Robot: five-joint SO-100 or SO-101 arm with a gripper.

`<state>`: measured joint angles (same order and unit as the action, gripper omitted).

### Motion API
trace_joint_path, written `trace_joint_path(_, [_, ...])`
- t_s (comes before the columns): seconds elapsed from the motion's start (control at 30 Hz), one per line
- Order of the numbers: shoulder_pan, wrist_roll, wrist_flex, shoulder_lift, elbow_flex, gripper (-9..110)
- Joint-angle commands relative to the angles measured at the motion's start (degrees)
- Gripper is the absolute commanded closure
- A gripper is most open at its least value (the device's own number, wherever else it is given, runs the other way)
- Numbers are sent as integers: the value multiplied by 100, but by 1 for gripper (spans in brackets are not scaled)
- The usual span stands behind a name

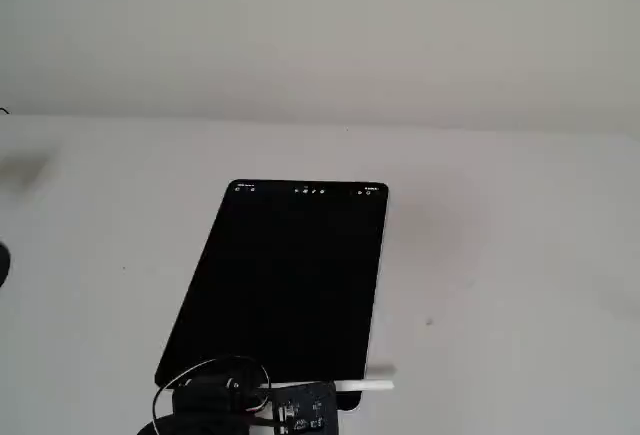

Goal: Draw a line in the middle of the ipad using the apple pencil

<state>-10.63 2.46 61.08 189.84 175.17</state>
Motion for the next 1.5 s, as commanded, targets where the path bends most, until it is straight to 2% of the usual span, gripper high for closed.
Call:
trace_joint_path(0.0, [-35,-53,-9,70,-44,101])
trace_joint_path(0.6, [-167,70,-9,70,-44,101])
trace_joint_path(0.7, [-343,290,-18,70,-44,101])
trace_joint_path(0.83, [-545,1687,-633,70,-18,101])
trace_joint_path(1.13, [-589,4430,-3551,79,413,102])
trace_joint_path(1.27, [-773,5071,-4711,-281,431,102])
trace_joint_path(1.47, [-835,6126,-9281,-4228,211,101])
